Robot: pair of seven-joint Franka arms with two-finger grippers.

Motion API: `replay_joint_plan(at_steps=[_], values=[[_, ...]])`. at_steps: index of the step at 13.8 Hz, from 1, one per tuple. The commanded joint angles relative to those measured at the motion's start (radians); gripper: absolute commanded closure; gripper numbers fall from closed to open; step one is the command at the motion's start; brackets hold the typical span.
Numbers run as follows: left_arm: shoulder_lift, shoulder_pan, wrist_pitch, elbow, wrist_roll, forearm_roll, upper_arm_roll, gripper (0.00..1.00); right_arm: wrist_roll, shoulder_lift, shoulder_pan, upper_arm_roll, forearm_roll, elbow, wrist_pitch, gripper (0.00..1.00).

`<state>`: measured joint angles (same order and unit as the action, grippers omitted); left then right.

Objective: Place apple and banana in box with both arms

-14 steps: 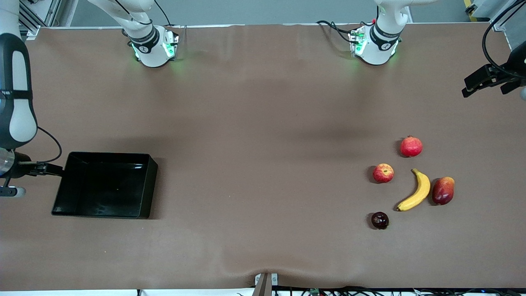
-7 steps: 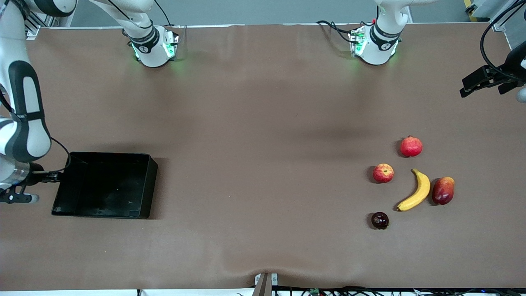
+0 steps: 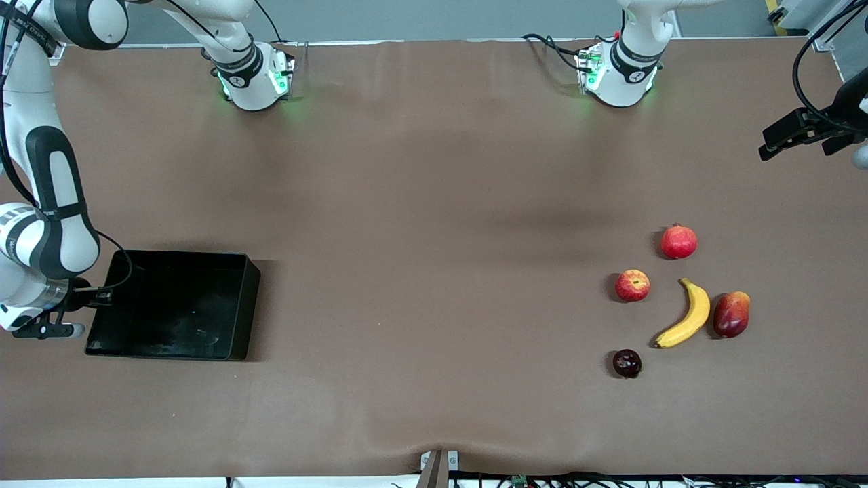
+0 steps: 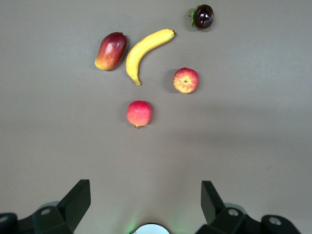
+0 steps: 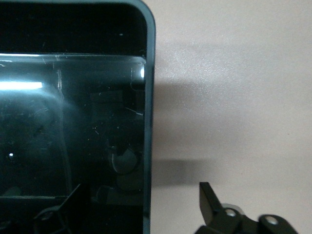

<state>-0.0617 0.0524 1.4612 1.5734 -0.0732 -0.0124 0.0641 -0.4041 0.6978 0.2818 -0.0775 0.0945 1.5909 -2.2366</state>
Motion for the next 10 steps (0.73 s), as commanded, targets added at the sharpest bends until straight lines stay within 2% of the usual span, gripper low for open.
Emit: replay_joint_plan(at_steps=[1, 10], values=[[0.003, 0.004, -0.007, -0.009, 0.013, 0.005, 0.0, 0.0, -0.021, 0.005, 0.014, 0.013, 0.008, -0.014, 0.003, 1.0], [0.011, 0.02, 0.019, -0.004, 0.015, 0.005, 0.002, 0.0, -0.016, 0.0, 0.014, 0.015, 0.011, -0.017, 0.008, 1.0]])
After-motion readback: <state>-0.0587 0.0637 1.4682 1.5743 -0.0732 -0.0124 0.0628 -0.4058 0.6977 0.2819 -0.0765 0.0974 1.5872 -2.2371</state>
